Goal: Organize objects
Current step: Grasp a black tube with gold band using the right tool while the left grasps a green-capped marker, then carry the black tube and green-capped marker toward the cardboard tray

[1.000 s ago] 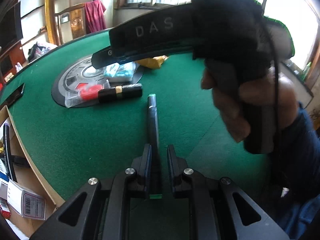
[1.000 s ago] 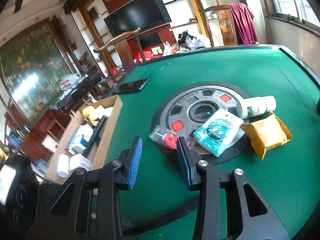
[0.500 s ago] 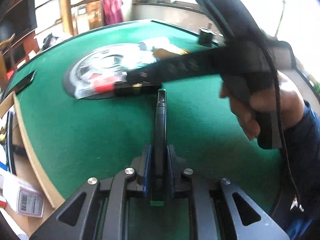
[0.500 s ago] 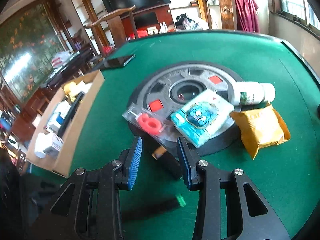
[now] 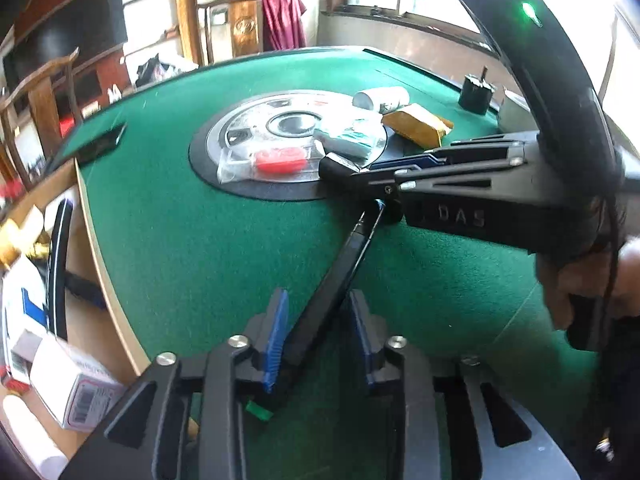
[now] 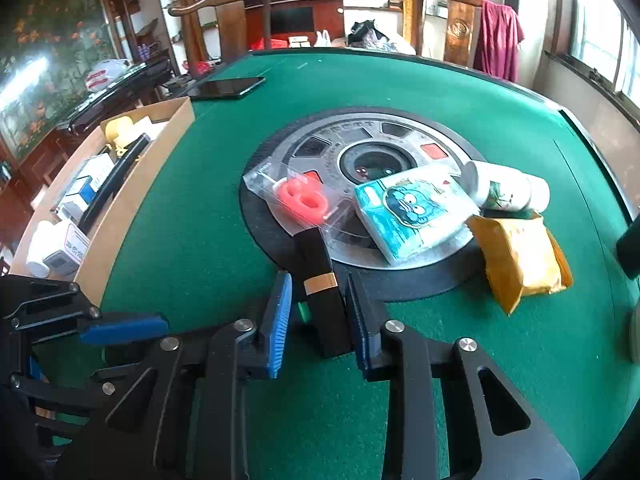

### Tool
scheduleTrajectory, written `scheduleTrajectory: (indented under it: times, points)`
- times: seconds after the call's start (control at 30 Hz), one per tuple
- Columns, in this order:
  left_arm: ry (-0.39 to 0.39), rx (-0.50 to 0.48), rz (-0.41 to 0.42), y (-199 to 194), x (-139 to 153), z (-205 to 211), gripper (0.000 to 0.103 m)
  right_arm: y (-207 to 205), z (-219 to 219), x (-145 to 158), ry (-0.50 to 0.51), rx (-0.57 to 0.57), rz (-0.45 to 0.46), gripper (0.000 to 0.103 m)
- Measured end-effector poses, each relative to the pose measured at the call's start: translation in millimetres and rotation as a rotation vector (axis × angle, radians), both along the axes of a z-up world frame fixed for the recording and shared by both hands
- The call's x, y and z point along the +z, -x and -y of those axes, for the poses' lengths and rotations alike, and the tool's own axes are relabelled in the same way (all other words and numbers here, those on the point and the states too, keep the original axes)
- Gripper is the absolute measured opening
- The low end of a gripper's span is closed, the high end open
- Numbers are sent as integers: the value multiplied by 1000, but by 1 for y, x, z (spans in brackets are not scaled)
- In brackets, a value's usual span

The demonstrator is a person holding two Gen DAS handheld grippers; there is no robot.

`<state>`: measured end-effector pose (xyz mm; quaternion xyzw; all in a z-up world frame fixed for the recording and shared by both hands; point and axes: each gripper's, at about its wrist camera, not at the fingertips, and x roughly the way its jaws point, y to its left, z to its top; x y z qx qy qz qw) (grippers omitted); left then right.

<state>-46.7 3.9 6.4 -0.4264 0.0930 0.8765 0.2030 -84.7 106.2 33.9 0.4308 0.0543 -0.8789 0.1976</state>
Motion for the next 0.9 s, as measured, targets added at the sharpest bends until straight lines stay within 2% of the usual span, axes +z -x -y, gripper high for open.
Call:
scheduleTrajectory:
  times: [0.13, 0.2, 0.23, 0.3, 0.47, 0.77, 0.9]
  points:
    - [-4, -30, -9, -3, 1, -1, 39, 3, -12, -1, 44, -43, 38, 17]
    - [-14, -47, 0, -7, 4, 1, 25, 2, -12, -2, 42, -51, 44, 17]
    - [-11, -57, 3, -8, 4, 0, 24, 2, -12, -3, 38, -55, 47, 17]
    - [-3, -66, 0, -14, 5, -2, 13, 1, -12, -3, 24, -56, 47, 17]
    - [8, -51, 1, -17, 6, 0, 13, 0, -23, -1, -16, -109, 49, 17]
    - [-25, -18, -6, -8, 5, 2, 14, 3, -17, -5, -47, -117, 29, 19]
    - [-8, -19, -14, -9, 5, 0, 15, 3, -15, -6, -63, -131, 21, 19]
